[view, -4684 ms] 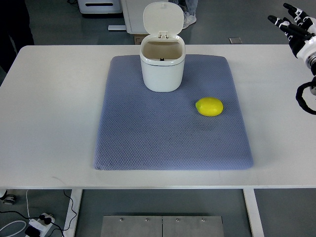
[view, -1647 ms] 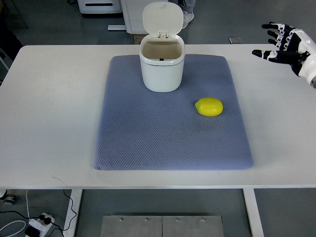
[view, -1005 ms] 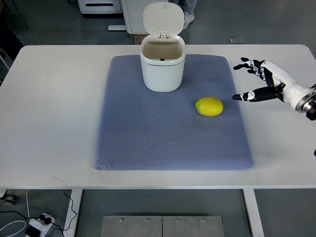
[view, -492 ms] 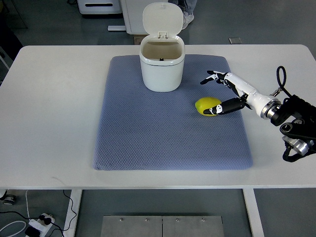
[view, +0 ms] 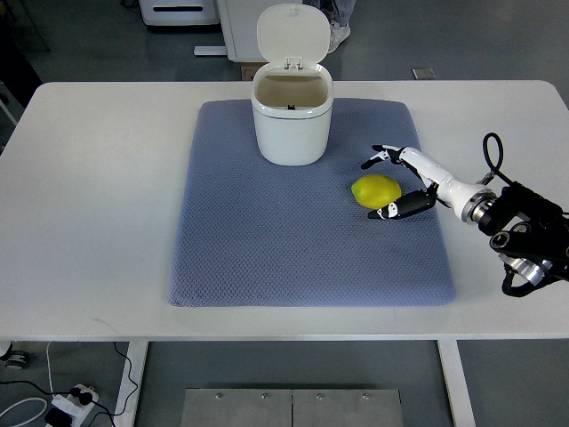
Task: Put lemon in trash with right hand
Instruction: 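Close the right hand's fingers around the yellow lemon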
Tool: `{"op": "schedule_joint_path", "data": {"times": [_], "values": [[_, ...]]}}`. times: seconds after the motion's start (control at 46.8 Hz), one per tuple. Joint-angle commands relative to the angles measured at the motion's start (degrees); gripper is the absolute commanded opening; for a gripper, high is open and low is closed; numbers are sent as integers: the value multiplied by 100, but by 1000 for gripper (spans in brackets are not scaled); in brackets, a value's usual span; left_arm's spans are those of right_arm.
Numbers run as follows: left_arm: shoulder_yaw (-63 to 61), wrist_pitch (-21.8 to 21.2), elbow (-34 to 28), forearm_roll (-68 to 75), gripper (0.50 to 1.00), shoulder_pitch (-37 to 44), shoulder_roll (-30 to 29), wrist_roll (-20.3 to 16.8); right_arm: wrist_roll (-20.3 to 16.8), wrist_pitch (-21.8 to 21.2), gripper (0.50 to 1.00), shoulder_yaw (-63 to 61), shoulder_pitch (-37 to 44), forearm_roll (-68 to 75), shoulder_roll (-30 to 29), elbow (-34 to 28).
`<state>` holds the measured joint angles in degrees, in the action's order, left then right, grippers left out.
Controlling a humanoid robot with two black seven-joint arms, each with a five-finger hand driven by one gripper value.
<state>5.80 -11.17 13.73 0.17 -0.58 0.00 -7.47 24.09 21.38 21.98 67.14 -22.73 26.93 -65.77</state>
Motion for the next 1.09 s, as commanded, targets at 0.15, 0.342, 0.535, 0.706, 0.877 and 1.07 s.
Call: {"op": "schedule_joint_path", "data": {"times": [0.15,0.342,0.535,0.706,0.877,1.07], "values": [[0,0,-2,0,1000,5,0,0,-9,7,958,8,1,14,-22,46],[0,0,-2,0,1000,-3,0,0,-9,-2,910,131,-8,14,-22,90],[0,0,-2,0,1000,-3,0,0,-9,7,908,149,-8,14,-39,108],[0,0,-2,0,1000,-3,0,0,-9,7,876,149,-8,14,-39,108],[0,0,-2,0,1000,5,0,0,0,7,820,167,-8,14,-39,108],[0,0,-2,0,1000,-3,0,0,35,7,696,254,10,5,-48,108]]}}
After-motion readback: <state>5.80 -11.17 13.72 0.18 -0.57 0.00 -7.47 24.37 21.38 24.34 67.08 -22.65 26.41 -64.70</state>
